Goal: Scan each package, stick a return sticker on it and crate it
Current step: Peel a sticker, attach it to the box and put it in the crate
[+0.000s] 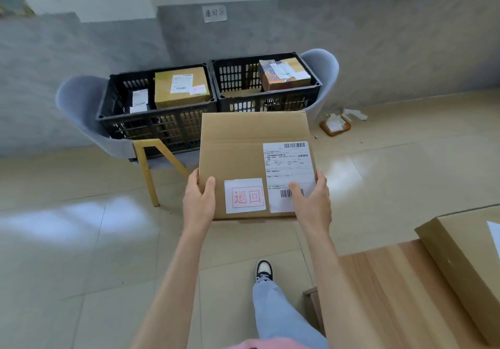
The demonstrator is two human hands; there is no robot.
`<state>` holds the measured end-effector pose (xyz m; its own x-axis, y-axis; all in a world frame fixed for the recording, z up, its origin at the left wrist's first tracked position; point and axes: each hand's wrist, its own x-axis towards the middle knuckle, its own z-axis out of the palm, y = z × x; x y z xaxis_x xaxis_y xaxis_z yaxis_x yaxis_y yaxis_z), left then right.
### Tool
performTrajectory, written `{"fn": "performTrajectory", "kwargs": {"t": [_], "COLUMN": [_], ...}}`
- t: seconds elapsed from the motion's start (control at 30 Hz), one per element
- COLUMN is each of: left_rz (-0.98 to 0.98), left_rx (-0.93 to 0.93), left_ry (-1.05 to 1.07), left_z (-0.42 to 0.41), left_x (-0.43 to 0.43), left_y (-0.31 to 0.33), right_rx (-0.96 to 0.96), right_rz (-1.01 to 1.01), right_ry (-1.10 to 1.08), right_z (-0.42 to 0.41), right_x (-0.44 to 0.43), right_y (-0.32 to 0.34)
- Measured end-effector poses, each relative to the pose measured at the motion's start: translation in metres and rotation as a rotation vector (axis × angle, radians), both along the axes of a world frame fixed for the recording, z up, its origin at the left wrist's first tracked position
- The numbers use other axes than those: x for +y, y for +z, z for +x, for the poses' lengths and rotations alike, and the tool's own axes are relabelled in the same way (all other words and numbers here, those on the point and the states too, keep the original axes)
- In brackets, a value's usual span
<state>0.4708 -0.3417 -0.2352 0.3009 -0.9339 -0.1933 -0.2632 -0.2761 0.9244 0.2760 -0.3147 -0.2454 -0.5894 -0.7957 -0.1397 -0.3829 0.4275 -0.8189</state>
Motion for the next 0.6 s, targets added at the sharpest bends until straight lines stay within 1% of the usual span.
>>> {"fn": "performTrajectory", "kwargs": {"t": [0.17, 0.33, 0.6], "left_rz": [0.010, 0.003, 0.051], "left_rx": [-0.042, -0.043, -0.018], "left_ry": [0.031, 0.083, 0.113], "left_z": [-0.013, -0.032, -0.038], "left_x": [-0.089, -0.169, -0.253], "left_y": [0.010, 0.018, 0.004], "right_rx": [-0.042, -0.009, 0.022], "right_rz": [0.014, -0.004, 0.064], "right_ry": [0.049, 0.117, 0.151], "right_z": [-0.014, -0.033, -0.043], "right_x": [-0.098, -0.193, -0.282], "right_y": [0.001, 0.009, -0.001]}}
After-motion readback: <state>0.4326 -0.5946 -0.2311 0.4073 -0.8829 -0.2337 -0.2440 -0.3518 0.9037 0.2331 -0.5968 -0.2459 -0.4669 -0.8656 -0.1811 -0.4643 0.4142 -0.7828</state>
